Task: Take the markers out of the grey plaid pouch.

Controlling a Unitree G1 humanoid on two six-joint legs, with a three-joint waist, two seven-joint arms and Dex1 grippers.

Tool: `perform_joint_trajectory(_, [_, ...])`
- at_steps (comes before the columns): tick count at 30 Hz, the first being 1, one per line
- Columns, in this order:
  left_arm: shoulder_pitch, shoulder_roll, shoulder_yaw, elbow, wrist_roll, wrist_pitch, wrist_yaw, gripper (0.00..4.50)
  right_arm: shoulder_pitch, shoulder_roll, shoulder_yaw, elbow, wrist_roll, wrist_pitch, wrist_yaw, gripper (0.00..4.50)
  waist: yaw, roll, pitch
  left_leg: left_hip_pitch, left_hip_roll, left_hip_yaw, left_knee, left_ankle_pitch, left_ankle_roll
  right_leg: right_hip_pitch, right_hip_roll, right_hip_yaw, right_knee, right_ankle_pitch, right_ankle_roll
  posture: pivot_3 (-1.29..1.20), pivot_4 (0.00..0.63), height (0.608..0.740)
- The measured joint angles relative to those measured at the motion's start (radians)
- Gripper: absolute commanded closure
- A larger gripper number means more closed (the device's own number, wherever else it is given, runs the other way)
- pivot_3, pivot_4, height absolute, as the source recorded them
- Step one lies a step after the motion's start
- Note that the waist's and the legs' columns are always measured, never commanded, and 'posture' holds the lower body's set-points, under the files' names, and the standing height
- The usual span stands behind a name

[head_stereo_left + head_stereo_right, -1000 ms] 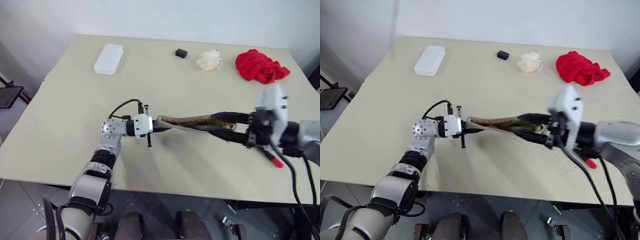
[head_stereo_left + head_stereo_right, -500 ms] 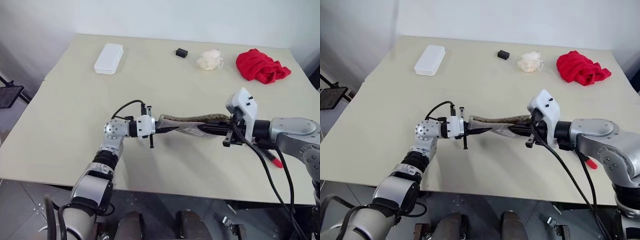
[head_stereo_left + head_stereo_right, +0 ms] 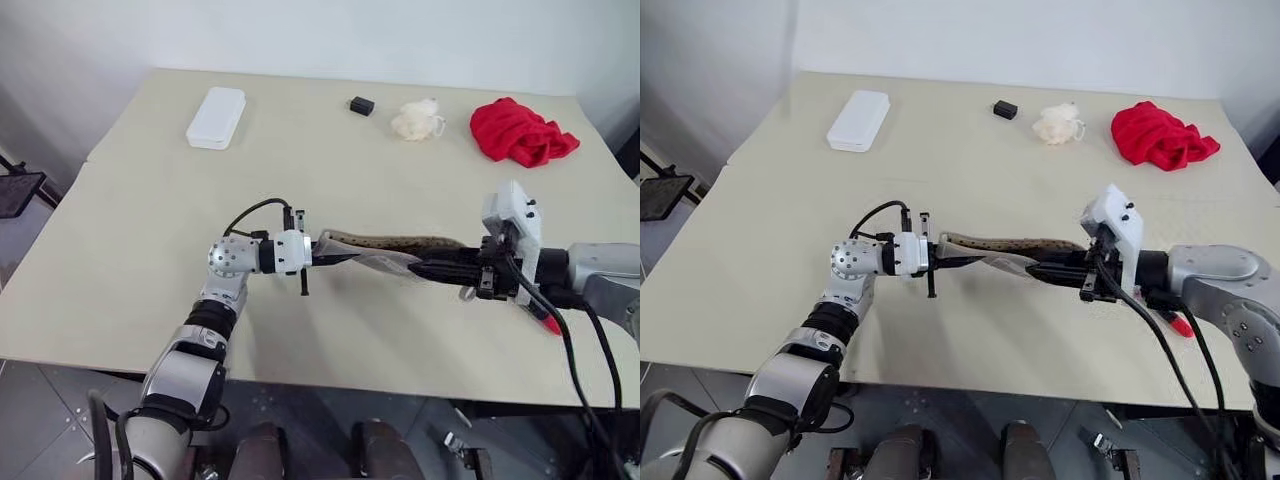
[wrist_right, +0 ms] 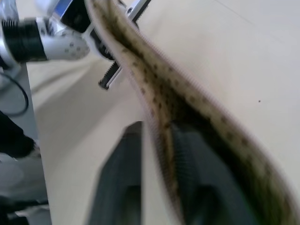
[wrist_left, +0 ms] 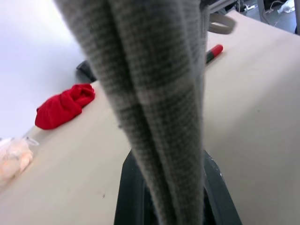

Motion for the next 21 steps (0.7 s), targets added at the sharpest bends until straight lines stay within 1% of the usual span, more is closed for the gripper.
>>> perform_joint_trajectory(1, [0.0,0.0,0.0,0.0,0.0,0.0,0.0,4.5,0.012,0.0,0.0,0.0,-0.017,-0.027,0.014,2.11,0.001,0.0,0.0,0.0,0.0,0.0,0.0,0.0,0.0,0.0,0.0,0.0,0.0,0.0,0.0,0.0,0.15,0.74])
perform_joint_trajectory(6, [0.0,0.001,0.001,0.003,0.0,0.001,0.0,4.5,0.023,0.0,-0.044,0.008,0.02,-0.044,0.073,2.11,0.001,0.0,0.0,0.0,0.0,0.0,0.0,0.0,0.0,0.0,0.0,0.0,0.0,0.0,0.0,0.0,0.15,0.74])
perform_joint_trajectory(11, [0.0,0.003,0.001,0.003,0.0,0.001,0.0,4.5,-0.053,0.006,-0.106,0.074,0.104,0.016,0.033,2.11,0.001,0.0,0.0,0.0,0.0,0.0,0.0,0.0,0.0,0.0,0.0,0.0,0.0,0.0,0.0,0.0,0.15,0.74])
perform_joint_trajectory(14, [0.0,0.002,0.001,0.003,0.0,0.001,0.0,4.5,-0.063,0.002,-0.102,0.087,0.091,0.023,0.018,2.11,0.001,0.0,0.0,0.0,0.0,0.0,0.0,0.0,0.0,0.0,0.0,0.0,0.0,0.0,0.0,0.0,0.15,0.74])
perform_joint_trajectory(17, [0.0,0.001,0.001,0.003,0.0,0.001,0.0,4.5,-0.066,0.002,-0.058,0.102,0.036,0.016,-0.003,2.6,0.001,0.0,0.0,0.0,0.0,0.0,0.0,0.0,0.0,0.0,0.0,0.0,0.0,0.0,0.0,0.0,0.15,0.74])
perform_joint_trajectory(21, [0.0,0.001,0.001,0.004,0.0,0.001,0.0,4.5,-0.052,0.002,-0.034,0.092,-0.011,-0.017,0.02,3.88,0.001,0.0,0.0,0.0,0.0,0.0,0.0,0.0,0.0,0.0,0.0,0.0,0.0,0.0,0.0,0.0,0.15,0.74])
